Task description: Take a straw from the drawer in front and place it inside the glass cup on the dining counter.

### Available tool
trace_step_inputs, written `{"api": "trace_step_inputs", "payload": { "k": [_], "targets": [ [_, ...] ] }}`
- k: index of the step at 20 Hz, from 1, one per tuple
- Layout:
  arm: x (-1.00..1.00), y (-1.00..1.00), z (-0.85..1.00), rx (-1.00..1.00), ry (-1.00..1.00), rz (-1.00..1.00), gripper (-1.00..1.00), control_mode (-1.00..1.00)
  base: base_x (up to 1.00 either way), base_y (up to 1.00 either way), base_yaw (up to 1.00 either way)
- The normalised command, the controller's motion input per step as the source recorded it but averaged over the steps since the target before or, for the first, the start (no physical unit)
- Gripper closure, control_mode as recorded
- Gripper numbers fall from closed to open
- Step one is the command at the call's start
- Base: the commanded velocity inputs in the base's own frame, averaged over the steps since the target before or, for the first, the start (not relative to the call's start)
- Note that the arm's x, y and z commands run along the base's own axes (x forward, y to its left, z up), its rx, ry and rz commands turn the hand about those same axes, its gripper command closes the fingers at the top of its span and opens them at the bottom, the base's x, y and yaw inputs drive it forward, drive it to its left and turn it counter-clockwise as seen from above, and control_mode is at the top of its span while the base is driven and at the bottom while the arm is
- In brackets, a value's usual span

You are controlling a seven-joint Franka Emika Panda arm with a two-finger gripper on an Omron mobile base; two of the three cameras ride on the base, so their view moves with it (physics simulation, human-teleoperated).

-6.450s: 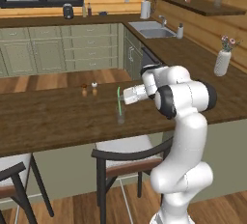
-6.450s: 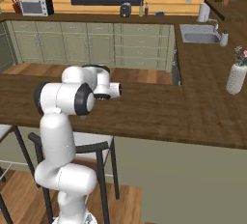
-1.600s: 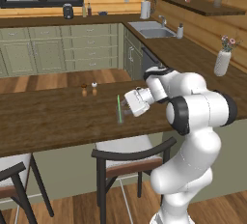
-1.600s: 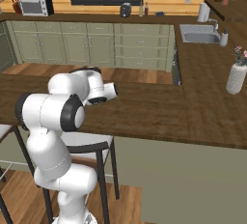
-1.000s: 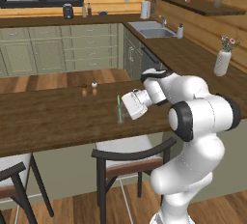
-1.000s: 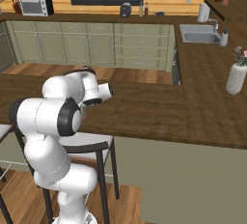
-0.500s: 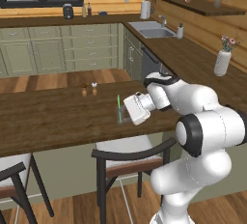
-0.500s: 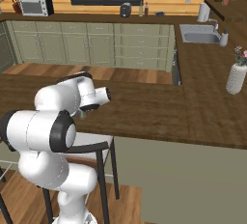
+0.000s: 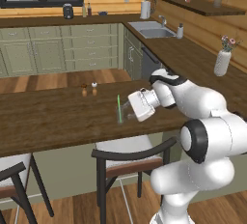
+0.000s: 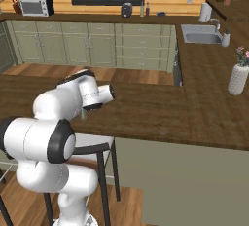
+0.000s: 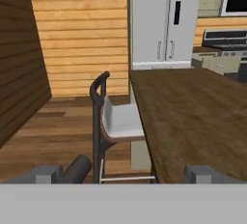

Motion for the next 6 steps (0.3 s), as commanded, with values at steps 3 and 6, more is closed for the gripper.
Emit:
{"api": "trace_step_inputs", "payload": {
  "k": [3, 6],
  "targets": [
    [0.00, -0.12, 0.04, 0.00, 0.00, 0.00, -1.00, -1.00, 0.00, 0.00, 0.00],
    [0.00, -0.13, 0.09, 0.00, 0.00, 0.00, -1.00, -1.00, 0.00, 0.00, 0.00]
  ]
}}
